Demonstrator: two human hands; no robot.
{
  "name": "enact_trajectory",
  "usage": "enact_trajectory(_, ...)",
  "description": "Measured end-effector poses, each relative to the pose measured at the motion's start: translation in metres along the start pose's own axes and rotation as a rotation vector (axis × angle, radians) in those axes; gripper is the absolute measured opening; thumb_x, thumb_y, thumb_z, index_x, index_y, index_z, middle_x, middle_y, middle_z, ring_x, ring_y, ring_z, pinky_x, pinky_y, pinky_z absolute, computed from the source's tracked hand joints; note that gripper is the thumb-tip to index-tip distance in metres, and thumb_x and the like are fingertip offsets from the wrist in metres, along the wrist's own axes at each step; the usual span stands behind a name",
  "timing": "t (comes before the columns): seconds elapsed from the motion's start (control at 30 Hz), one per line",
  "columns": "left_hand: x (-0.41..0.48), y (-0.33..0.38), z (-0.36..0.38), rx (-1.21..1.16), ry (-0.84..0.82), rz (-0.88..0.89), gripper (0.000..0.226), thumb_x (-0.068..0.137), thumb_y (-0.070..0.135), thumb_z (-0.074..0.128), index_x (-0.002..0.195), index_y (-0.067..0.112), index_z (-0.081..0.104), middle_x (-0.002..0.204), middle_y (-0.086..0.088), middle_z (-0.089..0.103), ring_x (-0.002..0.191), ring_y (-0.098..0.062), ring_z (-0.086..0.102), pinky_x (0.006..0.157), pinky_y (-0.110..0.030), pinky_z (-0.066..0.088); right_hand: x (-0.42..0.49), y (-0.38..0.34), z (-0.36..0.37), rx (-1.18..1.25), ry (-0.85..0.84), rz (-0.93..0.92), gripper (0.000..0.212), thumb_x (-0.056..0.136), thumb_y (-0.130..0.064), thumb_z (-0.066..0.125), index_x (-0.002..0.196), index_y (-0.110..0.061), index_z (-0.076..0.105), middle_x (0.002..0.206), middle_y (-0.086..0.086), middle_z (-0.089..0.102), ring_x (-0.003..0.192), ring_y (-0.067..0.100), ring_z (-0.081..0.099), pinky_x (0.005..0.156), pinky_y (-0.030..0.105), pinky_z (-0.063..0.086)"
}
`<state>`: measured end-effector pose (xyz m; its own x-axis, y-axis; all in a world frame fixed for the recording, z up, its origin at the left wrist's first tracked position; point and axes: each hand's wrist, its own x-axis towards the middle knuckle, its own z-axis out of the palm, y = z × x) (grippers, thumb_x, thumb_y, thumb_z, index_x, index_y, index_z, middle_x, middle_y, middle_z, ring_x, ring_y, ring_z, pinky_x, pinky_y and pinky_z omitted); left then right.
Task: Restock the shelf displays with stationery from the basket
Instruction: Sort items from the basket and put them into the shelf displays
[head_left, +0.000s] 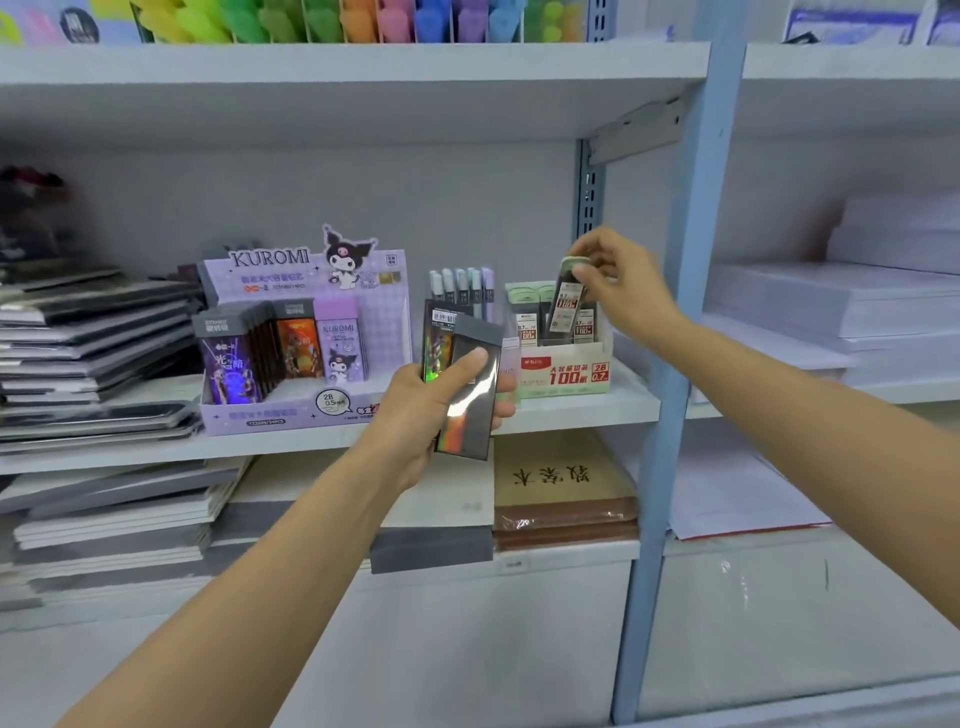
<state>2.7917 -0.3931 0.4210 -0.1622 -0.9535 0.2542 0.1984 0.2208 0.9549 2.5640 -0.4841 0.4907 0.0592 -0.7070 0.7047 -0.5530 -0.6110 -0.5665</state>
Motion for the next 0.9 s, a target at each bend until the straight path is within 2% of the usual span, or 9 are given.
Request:
enact_trajectory(0.13, 0.003, -0.004, -0.002, -0.008, -0.017, -0.013, 0.048, 0.073, 0.045, 0.075, 0.108, 0.013, 0.07, 0.101, -0.014, 0.075, 0.088, -0.031, 0.073, 0.067, -0.031, 0.058, 0.005, 0.002, -0.003, -0.013, -0.074, -0.009, 0.01, 0.096, -0.012, 0.055, 0.106, -0.014, 0.056, 0.099, 0.003, 0.064, 0.092, 0.016, 0.064, 0.077, 0.031, 0.059)
enact_trajectory(0.27, 0.004, -0.004, -0.003, 0.002, -0.017, -0.019, 0.053, 0.072, 0.045, 0.073, 0.113, 0.012, 0.066, 0.1, -0.012, 0.075, 0.088, -0.029, 0.073, 0.067, -0.031, 0.058, 0.014, 0.0, -0.012, -0.001, -0.018, -0.027, 0.009, 0.096, -0.01, 0.054, 0.103, -0.015, 0.056, 0.092, -0.003, 0.063, 0.092, 0.02, 0.064, 0.072, 0.029, 0.059)
enact_trajectory(0.37, 0.005, -0.003, -0.003, 0.001, -0.021, -0.021, 0.052, 0.074, 0.044, 0.072, 0.114, 0.012, 0.066, 0.1, -0.012, 0.075, 0.088, -0.029, 0.073, 0.067, -0.031, 0.058, 0.018, 0.001, -0.018, -0.078, 0.06, -0.033, 0.011, 0.096, -0.01, 0.054, 0.106, -0.013, 0.057, 0.095, 0.004, 0.064, 0.093, 0.026, 0.063, 0.078, 0.042, 0.059)
enact_trajectory(0.43, 0.005, -0.003, -0.002, -0.008, -0.021, -0.026, 0.048, 0.075, 0.042, 0.072, 0.111, 0.012, 0.067, 0.099, -0.013, 0.075, 0.087, -0.029, 0.073, 0.066, -0.031, 0.058, 0.017, 0.003, -0.02, -0.161, 0.064, -0.038, 0.011, 0.096, -0.01, 0.053, 0.106, -0.013, 0.057, 0.096, 0.006, 0.064, 0.089, 0.024, 0.062, 0.081, 0.044, 0.057)
enact_trajectory(0.53, 0.005, -0.002, 0.002, -0.014, -0.023, -0.033, 0.04, 0.079, 0.038, 0.071, 0.109, 0.01, 0.068, 0.099, -0.013, 0.075, 0.085, -0.028, 0.073, 0.066, -0.031, 0.058, 0.011, 0.008, -0.016, -0.232, 0.041, -0.024, 0.011, 0.097, -0.01, 0.052, 0.107, -0.011, 0.057, 0.093, 0.003, 0.062, 0.084, 0.019, 0.059, 0.081, 0.04, 0.056)
enact_trajectory(0.7, 0.002, 0.0, 0.005, -0.008, -0.022, -0.05, 0.037, 0.084, 0.032, 0.07, 0.113, 0.009, 0.066, 0.099, -0.012, 0.075, 0.086, -0.028, 0.073, 0.065, -0.03, 0.058, 0.006, 0.014, -0.003, -0.284, -0.091, 0.043, 0.011, 0.094, -0.012, 0.057, 0.104, -0.009, 0.062, 0.101, 0.005, 0.065, 0.092, 0.017, 0.057, 0.076, 0.027, 0.044)
enact_trajectory(0.8, 0.0, 0.001, 0.006, -0.041, -0.013, -0.053, 0.029, 0.086, 0.021, 0.069, 0.111, 0.005, 0.066, 0.097, -0.014, 0.075, 0.079, -0.025, 0.074, 0.061, -0.028, 0.057, 0.006, 0.018, 0.0, -0.32, -0.031, 0.054, 0.012, 0.091, -0.011, 0.062, 0.101, -0.009, 0.069, 0.093, -0.004, 0.059, 0.09, 0.015, 0.053, 0.072, 0.021, 0.041)
enact_trajectory(0.83, 0.0, 0.001, 0.006, -0.039, -0.009, -0.058, 0.029, 0.085, 0.019, 0.071, 0.11, 0.005, 0.066, 0.097, -0.014, 0.075, 0.078, -0.024, 0.074, 0.06, -0.027, 0.057, 0.006, 0.018, 0.001, -0.344, -0.018, 0.072, 0.015, 0.091, -0.01, 0.063, 0.104, -0.007, 0.07, 0.096, -0.004, 0.058, 0.09, 0.014, 0.051, 0.075, 0.022, 0.042)
enact_trajectory(0.9, -0.001, 0.001, 0.008, -0.039, -0.002, -0.074, 0.034, 0.078, 0.019, 0.075, 0.108, 0.004, 0.066, 0.097, -0.012, 0.075, 0.078, -0.024, 0.074, 0.06, -0.027, 0.057, 0.007, 0.019, 0.002, -0.387, -0.058, 0.126, 0.026, 0.091, -0.007, 0.062, 0.117, -0.004, 0.066, 0.114, 0.006, 0.061, 0.094, 0.013, 0.049, 0.082, 0.024, 0.043)
